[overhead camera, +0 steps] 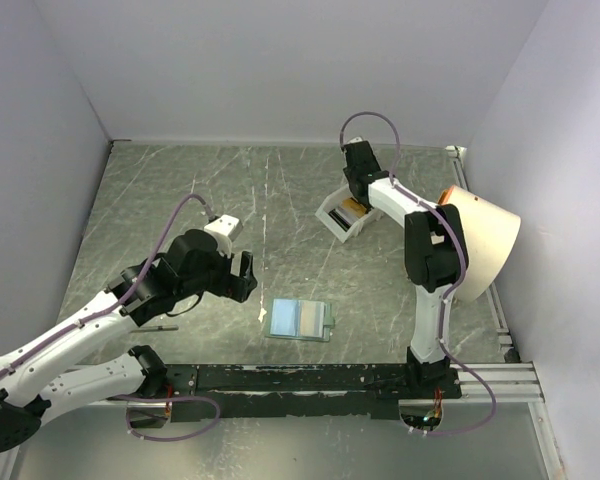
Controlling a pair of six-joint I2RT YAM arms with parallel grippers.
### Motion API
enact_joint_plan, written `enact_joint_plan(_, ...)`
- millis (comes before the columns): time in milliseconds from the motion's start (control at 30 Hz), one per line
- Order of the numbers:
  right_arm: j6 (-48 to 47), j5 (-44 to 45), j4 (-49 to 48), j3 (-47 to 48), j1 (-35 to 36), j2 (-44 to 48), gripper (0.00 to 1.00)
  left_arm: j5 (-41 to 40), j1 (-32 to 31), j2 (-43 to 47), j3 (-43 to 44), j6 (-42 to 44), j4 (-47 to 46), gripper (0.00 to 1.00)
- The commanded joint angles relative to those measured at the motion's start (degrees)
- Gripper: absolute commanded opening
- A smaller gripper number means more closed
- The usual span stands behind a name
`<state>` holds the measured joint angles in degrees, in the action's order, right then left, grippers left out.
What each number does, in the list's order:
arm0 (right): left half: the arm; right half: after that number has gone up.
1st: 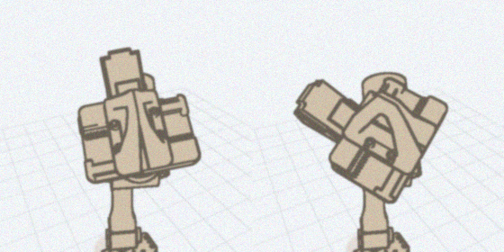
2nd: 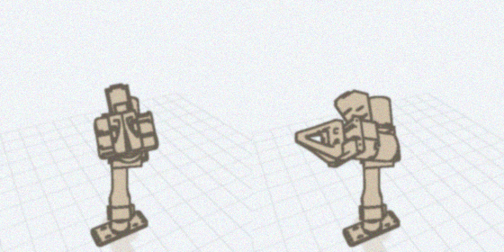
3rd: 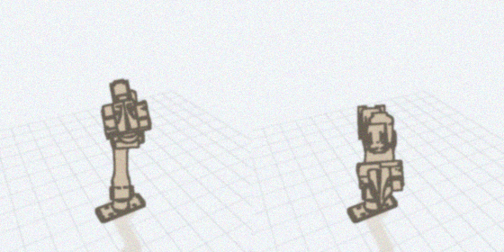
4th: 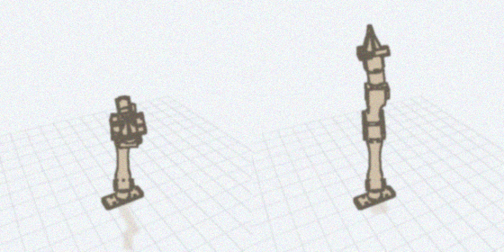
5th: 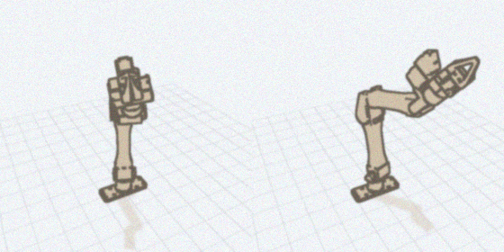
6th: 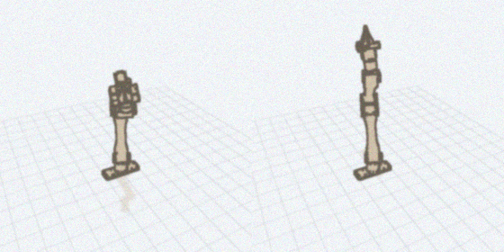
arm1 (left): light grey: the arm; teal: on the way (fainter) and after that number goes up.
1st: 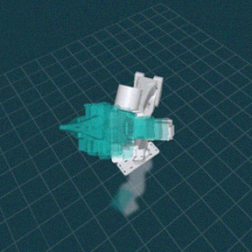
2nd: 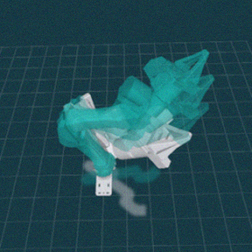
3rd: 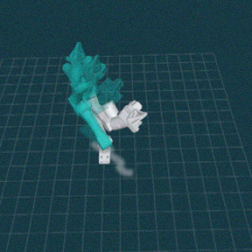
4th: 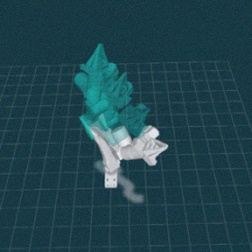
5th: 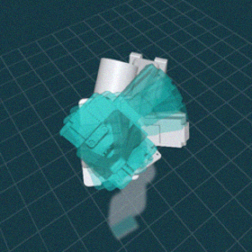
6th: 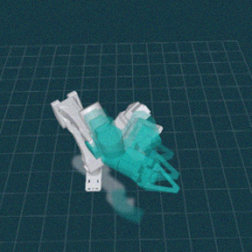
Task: Put the credit cards into the card holder
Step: Pick up the credit card from the storage box.
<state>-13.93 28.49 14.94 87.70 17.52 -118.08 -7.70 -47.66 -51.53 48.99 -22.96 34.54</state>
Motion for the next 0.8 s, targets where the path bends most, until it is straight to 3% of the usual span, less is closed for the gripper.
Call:
enact_joint_plan(0, -1.3, -1.5, 0.1, 2.3, -1.5, -2.1, 0.43, 0.8, 0.5, -0.3, 0.3, 0.7, -1.6, 0.99)
enact_joint_plan(767, -2.7, -4.7, 4.3, 8.9, -2.7, -7.5, 0.41, 1.5, 1.5, -0.8, 0.1, 0.8, -2.2, 0.99)
